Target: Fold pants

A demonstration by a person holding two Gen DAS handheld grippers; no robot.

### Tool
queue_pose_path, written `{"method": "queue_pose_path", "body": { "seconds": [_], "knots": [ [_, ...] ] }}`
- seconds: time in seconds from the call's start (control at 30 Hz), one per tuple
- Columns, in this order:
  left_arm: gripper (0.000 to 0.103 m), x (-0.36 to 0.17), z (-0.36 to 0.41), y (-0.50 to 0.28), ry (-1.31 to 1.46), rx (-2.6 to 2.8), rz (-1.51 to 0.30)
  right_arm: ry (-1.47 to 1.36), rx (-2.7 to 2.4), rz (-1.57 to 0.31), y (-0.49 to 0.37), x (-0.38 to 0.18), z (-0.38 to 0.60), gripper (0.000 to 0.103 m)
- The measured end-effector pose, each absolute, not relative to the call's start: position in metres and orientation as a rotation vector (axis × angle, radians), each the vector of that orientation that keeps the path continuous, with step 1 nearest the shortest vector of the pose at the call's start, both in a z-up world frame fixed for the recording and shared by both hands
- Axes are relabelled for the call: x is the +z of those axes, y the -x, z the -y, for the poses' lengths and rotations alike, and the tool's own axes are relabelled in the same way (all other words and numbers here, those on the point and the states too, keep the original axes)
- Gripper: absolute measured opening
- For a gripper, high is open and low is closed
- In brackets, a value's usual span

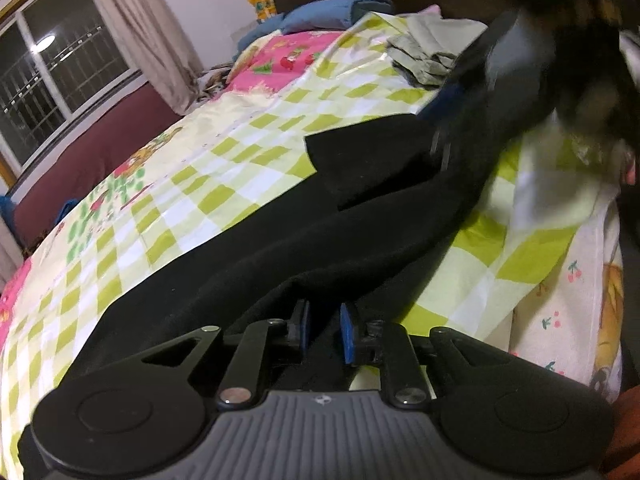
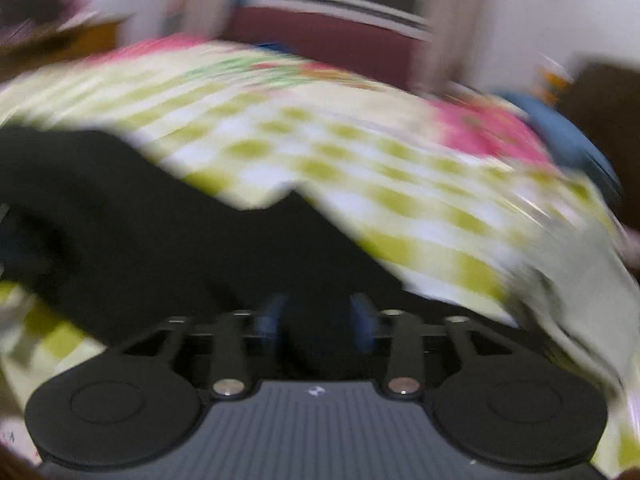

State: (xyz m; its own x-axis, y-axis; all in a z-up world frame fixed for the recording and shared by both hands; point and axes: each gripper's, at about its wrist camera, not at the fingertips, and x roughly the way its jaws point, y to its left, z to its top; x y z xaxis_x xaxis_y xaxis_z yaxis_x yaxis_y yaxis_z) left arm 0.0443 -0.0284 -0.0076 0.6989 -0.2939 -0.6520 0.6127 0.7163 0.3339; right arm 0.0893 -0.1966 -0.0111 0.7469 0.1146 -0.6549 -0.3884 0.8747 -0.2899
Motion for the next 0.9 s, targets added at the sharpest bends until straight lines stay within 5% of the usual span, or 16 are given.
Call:
{"method": "queue_pose_path", "body": {
  "seconds": [0.1,0.2,0.43,0.6,0.9],
  "knots": [
    [0.035,-0.006,0.021,-0.047,-0.524,-0.517,-0.611,0.621,0.218,-0.636,-0.099,-0.031,0.161,0.042],
    [0.035,-0.005,0.019,-0.051,-0.493,-0.505,-0.613,0.550,0.119,-0.659,-0.126,-0.034,0.170,0.003],
    [0.035,-0.006,0.025,-0.051,-0.482,-0.532,-0.603,-0.145,-0.112,-0.625,-0.101,0.027,0.318,0.002],
    [0.035,-0.006,0.038,-0.045,-0.505,-0.555,-0.604,-0.477,-0.310,-0.664,-0.081,0.009,0.426,0.002],
    [0.043,-0.009,0.046,-0.038,-0.567,-0.551,-0.606,-0.624,-0.318,-0.674,-0.068,-0.020,0.440,0.015]
  ]
}}
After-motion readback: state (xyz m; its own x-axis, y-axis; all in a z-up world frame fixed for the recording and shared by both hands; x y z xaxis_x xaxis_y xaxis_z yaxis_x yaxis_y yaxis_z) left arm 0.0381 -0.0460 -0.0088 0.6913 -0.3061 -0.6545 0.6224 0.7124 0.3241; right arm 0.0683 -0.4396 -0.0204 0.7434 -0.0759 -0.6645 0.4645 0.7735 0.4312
